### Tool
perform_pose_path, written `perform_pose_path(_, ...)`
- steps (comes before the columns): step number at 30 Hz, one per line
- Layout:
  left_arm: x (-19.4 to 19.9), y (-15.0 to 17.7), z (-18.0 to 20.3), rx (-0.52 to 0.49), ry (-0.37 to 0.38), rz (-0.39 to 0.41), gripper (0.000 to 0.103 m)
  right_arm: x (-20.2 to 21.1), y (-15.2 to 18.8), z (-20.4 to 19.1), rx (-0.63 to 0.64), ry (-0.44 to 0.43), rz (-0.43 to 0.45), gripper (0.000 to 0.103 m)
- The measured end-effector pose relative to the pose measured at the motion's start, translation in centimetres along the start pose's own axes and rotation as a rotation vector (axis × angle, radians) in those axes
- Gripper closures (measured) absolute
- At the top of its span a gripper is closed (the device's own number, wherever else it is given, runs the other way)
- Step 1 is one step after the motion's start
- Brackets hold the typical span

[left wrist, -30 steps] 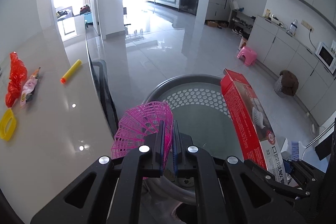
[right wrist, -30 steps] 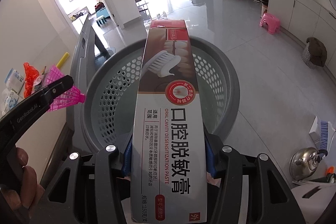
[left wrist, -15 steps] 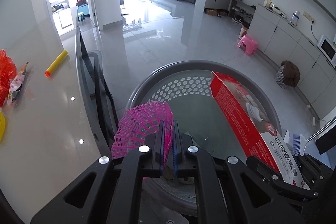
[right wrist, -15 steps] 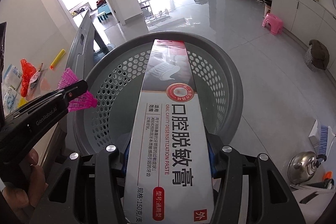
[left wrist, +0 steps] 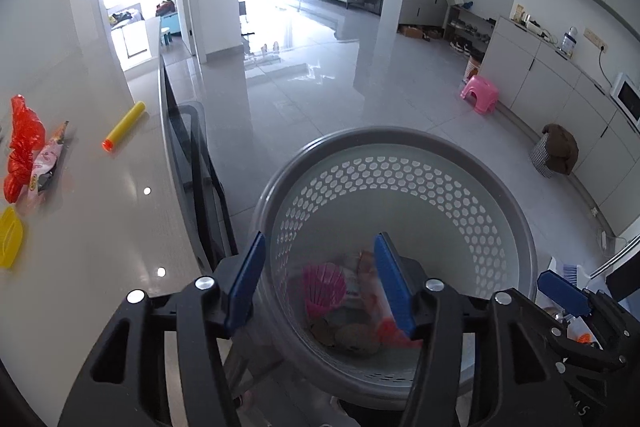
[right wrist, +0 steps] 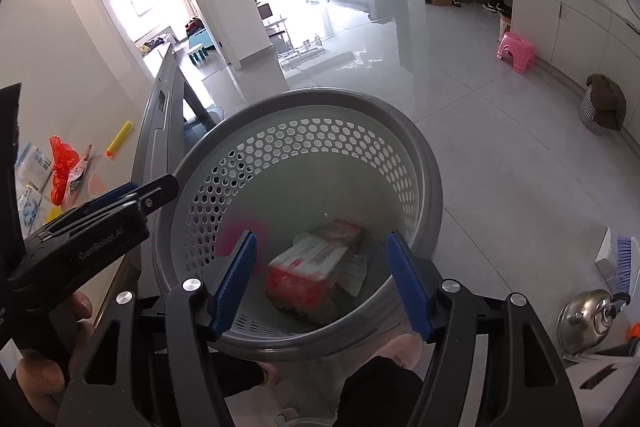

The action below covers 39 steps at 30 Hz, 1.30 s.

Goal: Collect trash
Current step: 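Carry box and shuttlecock over the basket and open both tools, then withdraw both tools from the basket back over the table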

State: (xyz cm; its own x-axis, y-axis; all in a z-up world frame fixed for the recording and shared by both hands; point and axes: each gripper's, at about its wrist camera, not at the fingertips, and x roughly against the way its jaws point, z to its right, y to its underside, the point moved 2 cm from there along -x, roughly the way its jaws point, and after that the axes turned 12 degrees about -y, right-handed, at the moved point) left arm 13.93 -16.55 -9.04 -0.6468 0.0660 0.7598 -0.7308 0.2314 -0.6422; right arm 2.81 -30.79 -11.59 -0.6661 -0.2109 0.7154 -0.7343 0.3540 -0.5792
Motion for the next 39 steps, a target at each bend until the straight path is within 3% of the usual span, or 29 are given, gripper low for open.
perform_pose_path(7, 0.5, 0.0, -0.3, 0.007, -0.004, 0.004, 0.047, 0.7, 0.2, 0.4, -0.021, -0.006, 0.013, 0.039)
perform_pose_path(17, 3.0, 0.9, -2.9, 0.05, -0.041, 0.044, 0.026, 1.4, 1.3, -0.7, -0.01, -0.039, 0.017, 0.035)
perform_pose_path(19, 3.4, 1.3, -3.8, 0.059, -0.055, 0.047, 0.026, 1.6, 1.6, -1.4, 0.001, -0.052, 0.023, 0.035)
perform_pose_path(29, 6.6, 3.9, -11.5, 0.163, -0.167, 0.071, 0.014, 2.3, 2.8, -6.3, 0.084, -0.118, 0.026, 0.031)
perform_pose_path(39, 7.7, 7.1, -20.2, 0.292, -0.314, 0.064, 0.013, 0.7, 3.4, -13.2, 0.19, -0.194, 0.026, 0.026)
